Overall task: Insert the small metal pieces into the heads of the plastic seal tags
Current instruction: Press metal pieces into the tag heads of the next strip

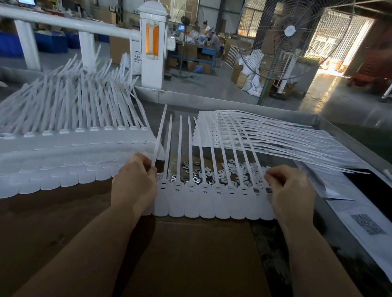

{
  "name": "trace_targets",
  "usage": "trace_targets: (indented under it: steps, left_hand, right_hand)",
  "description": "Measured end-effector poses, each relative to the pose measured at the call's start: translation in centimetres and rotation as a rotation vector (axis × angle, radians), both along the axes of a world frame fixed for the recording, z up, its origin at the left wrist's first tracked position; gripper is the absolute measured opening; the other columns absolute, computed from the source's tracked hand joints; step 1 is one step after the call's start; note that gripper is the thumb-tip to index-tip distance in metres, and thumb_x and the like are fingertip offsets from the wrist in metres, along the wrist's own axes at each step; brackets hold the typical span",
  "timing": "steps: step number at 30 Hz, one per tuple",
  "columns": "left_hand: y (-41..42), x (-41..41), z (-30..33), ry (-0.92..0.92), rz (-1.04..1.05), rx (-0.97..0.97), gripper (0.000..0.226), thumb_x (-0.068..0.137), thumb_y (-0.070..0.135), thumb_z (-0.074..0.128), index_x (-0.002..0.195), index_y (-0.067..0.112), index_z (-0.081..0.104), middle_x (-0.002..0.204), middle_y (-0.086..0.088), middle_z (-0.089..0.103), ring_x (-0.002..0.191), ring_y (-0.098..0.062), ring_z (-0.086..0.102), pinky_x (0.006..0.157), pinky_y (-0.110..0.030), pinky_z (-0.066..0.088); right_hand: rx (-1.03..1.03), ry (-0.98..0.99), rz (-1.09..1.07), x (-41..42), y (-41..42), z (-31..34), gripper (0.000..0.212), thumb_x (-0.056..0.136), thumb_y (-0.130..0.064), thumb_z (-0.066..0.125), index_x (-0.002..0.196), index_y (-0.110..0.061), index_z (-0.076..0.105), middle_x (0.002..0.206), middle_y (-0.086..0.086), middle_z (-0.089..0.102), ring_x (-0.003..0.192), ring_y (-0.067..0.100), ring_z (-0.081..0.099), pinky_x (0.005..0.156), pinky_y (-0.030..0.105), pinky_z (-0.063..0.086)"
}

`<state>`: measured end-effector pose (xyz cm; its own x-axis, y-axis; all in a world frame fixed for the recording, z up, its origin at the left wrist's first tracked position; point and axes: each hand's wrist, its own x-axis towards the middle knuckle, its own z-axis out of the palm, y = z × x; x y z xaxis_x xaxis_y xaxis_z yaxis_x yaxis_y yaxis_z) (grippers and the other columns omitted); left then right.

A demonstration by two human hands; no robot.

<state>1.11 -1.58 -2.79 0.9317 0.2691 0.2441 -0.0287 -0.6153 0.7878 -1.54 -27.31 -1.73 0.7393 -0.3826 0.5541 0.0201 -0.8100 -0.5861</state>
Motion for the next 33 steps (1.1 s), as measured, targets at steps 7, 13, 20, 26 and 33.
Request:
trace_targets:
  steps: [7,13,20,26,33]
  left_hand:
    - [0.0,0.0,0.2,0.002,-0.007,-0.006,0.015,0.093,0.018,0.052,0.106,0.01,0.054,0.088,0.0,0.055,0.084,-0.017,0.05,0.086,-0.037,0.043]
    - [0.0,-0.1,0.2,0.0,-0.012,-0.008,0.016,0.093,0.017,0.052,0.107,0.01,0.054,0.089,0.0,0.056,0.084,-0.017,0.051,0.087,-0.038,0.044]
    - [0.1,0.0,0.2,-0.013,-0.01,-0.005,0.015,0.093,0.017,0.052,0.106,0.009,0.055,0.089,0.001,0.054,0.083,-0.016,0.05,0.083,-0.035,0.043]
    - [0.1,0.0,0.1,0.001,-0.005,0.006,0.014,0.093,0.018,0.052,0.106,0.011,0.054,0.087,0.001,0.053,0.083,-0.017,0.049,0.087,-0.037,0.043]
    - [0.1,0.0,0.1,-0.002,-0.009,0.004,0.014,0.093,0.018,0.052,0.105,0.011,0.054,0.084,0.003,0.052,0.083,-0.015,0.049,0.088,-0.038,0.044]
  right_hand:
    - [0.064,0.025,0.07,0.1,0.4,0.1,0.014,0.083,-0.004,0.067,0.096,-0.006,0.071,0.096,0.008,0.067,0.084,0.015,0.061,0.078,0.015,0.043]
    - [0.05,0.002,0.092,-0.1,0.8,0.1,0.01,0.083,-0.005,0.066,0.089,-0.012,0.07,0.086,0.001,0.068,0.08,0.013,0.063,0.076,0.023,0.049]
    - [0.081,-0.012,0.173,-0.2,1.4,0.4,0.004,0.082,-0.013,0.068,0.082,-0.009,0.069,0.074,0.0,0.064,0.063,0.003,0.058,0.058,0.006,0.043]
    - [0.152,0.004,0.18,-0.4,1.5,0.5,0.005,0.083,-0.016,0.068,0.08,-0.011,0.069,0.064,-0.005,0.063,0.057,0.008,0.061,0.055,0.014,0.048]
    - [0.087,0.037,0.187,-0.5,1.6,0.6,0.018,0.087,-0.008,0.062,0.102,-0.007,0.07,0.083,0.004,0.068,0.071,0.013,0.063,0.073,0.021,0.051]
